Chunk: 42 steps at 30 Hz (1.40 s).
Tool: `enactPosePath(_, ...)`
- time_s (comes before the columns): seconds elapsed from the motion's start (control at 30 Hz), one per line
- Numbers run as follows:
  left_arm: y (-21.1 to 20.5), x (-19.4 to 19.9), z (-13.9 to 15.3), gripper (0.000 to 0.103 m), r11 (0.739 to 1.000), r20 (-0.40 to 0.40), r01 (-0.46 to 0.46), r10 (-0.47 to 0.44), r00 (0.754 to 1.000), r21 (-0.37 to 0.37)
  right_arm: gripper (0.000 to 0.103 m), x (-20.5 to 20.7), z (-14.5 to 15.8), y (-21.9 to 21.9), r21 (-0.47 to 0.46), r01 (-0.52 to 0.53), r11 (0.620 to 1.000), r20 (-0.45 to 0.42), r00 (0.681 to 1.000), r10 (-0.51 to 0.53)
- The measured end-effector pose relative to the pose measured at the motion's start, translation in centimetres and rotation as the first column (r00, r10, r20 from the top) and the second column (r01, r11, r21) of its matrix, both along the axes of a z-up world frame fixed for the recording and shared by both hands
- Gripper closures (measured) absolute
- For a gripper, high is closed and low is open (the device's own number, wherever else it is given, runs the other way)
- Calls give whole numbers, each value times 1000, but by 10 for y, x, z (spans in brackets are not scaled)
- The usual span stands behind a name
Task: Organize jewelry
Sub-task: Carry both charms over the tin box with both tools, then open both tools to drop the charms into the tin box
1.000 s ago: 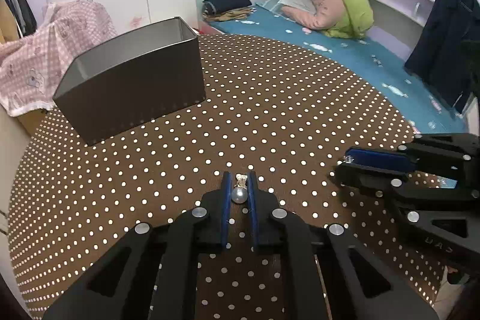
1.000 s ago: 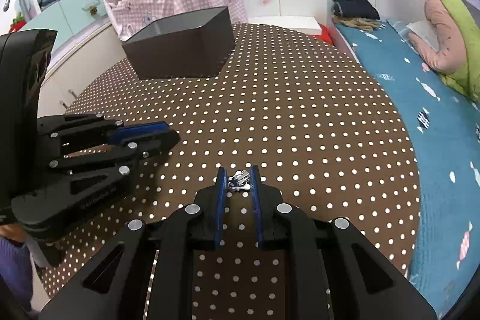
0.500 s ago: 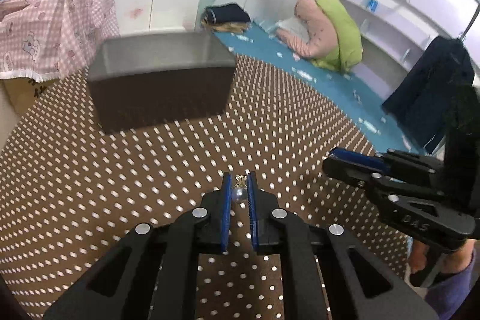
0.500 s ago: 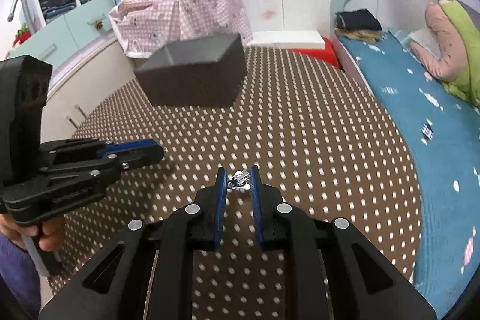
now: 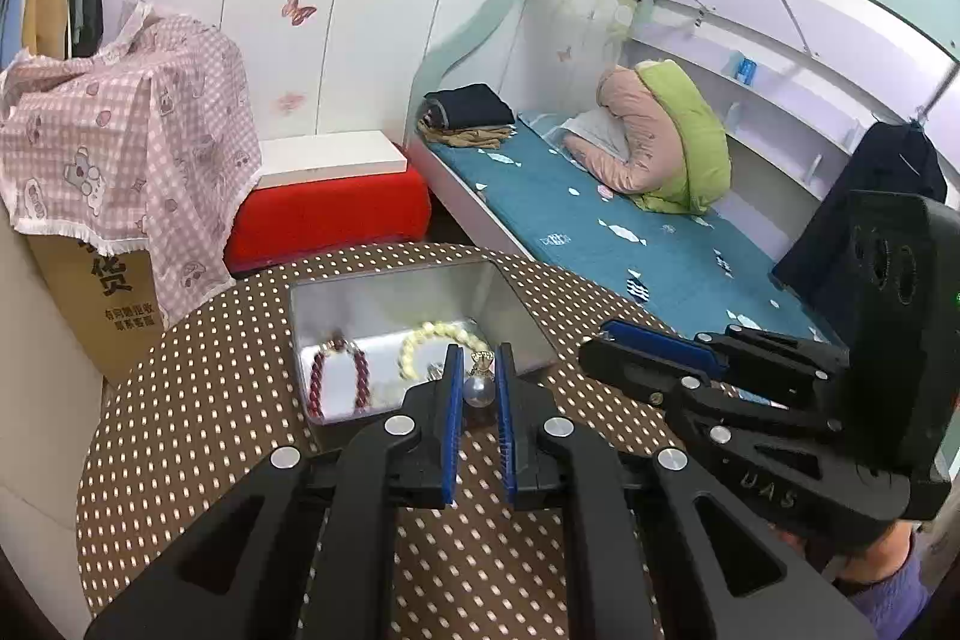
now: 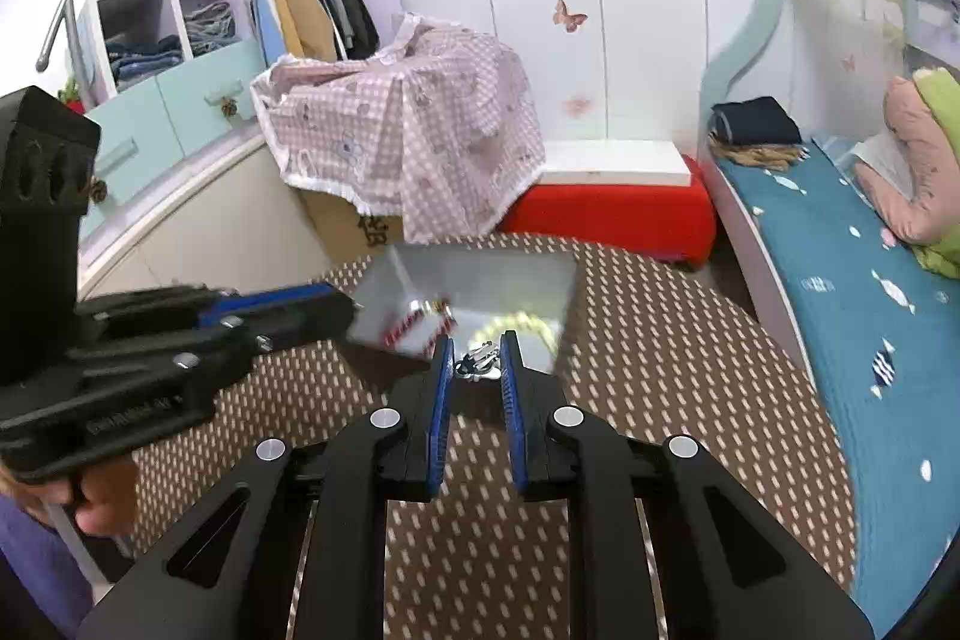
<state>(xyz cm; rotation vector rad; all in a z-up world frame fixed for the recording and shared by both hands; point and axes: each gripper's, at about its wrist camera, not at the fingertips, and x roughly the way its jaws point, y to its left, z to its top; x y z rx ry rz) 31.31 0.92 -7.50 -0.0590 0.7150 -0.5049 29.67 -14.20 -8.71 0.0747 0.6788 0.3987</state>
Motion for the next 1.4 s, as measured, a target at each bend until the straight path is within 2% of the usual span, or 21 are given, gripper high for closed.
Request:
enactPosePath(0.17,6,26,-11,94,1000,-37,-26,26,999,15,87,37,-8,17,9,4,1000,-30,1000,-3)
enactPosePath(0.33,8,39,-25,94,999,-55,-40,41,998,25,87,57,-23,21,17,24,1000,-64,998,-22)
enactPosePath(0.73,8,44,-38,93,997,-54,-63,65,996,46,85,65,-38,13,38,48,998,-86,995,-45)
enactPosePath(0.8,8,43,-37,83,997,-50,-62,65,997,43,85,64,-37,14,44,46,998,-86,995,-42)
enactPosePath(0.87,9,40,-35,68,996,-35,-77,78,996,38,85,63,-37,13,43,44,998,-84,996,-40)
enactPosePath(1.1,19,29,-24,48,993,-8,-115,115,993,9,83,51,-26,11,32,49,998,-67,997,-47)
enactPosePath(1.2,21,19,-16,41,990,7,-138,138,990,5,69,40,-18,9,18,66,998,-44,997,-65)
enactPosePath(1.23,22,16,-15,37,990,11,-144,143,990,4,59,34,-14,8,14,75,997,-33,997,-74)
enactPosePath(1.27,24,9,-12,35,988,19,-156,155,988,4,54,30,-11,7,13,80,997,-25,997,-79)
enactPosePath(1.33,28,-2,-7,27,985,28,-171,171,985,-8,51,16,-2,4,10,93,996,-3,996,-93)
enactPosePath(1.4,31,-15,-3,24,983,36,-183,183,982,-24,45,4,7,2,11,102,995,7,995,-102)
